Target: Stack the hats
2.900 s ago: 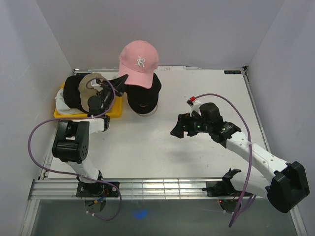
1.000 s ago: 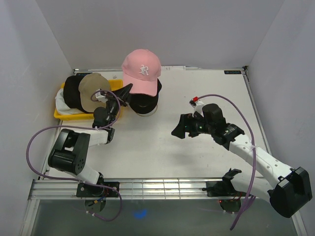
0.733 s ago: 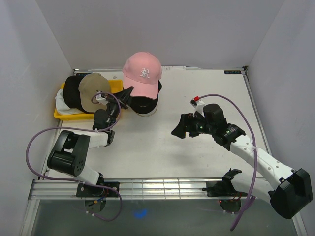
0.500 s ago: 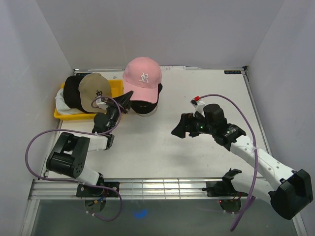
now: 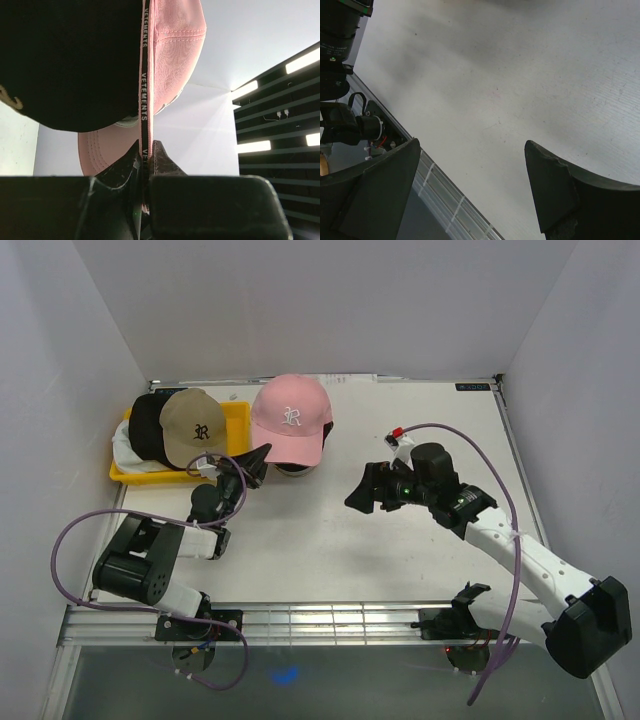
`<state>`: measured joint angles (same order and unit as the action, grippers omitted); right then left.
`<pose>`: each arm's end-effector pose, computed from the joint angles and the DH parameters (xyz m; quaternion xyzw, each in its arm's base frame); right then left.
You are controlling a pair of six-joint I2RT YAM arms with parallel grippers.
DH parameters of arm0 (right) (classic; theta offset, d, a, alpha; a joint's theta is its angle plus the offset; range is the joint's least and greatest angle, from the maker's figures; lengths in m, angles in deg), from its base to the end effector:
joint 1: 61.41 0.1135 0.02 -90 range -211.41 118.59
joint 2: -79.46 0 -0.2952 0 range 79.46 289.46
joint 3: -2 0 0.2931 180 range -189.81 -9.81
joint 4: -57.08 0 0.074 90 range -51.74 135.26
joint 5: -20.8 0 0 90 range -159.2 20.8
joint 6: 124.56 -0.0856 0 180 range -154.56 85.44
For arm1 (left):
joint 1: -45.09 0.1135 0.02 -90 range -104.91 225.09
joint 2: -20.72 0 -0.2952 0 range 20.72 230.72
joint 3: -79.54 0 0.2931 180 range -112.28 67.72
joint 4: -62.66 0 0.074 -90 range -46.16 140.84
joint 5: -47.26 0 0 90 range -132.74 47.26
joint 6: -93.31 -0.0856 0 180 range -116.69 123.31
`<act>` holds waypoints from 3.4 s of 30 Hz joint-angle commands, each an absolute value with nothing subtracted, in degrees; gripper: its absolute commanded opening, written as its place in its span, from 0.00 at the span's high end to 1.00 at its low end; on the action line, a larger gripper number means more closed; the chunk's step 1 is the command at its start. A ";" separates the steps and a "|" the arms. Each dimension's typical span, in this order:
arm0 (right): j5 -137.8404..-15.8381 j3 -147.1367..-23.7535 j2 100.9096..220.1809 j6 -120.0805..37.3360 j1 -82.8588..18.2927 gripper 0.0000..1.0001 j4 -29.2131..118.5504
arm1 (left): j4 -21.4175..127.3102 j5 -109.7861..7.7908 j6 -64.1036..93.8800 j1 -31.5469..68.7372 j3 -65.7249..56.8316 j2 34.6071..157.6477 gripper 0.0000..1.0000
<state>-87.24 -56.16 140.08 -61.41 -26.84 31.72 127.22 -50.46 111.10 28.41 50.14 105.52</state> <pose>0.2365 0.1951 0.2856 -0.1377 0.8384 0.3759 0.3699 0.2999 -0.1019 0.1915 -0.4260 0.4896 -0.6925 0.3152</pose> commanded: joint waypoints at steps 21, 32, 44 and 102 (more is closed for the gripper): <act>-86.51 -59.03 142.75 -60.40 -26.96 0.10 33.75 | 149.63 -53.46 109.57 28.13 58.49 112.39 1.00; -85.55 -57.54 142.57 -59.70 -26.96 0.10 34.01 | 149.54 -55.30 108.87 28.13 60.52 118.27 1.00; -84.67 -56.92 142.48 -58.73 -26.96 0.10 34.01 | 149.54 -55.39 108.43 28.48 59.64 121.53 1.00; -84.23 -58.24 143.98 -56.97 -26.96 0.10 33.05 | 116.50 -63.66 94.19 31.56 54.89 121.79 1.00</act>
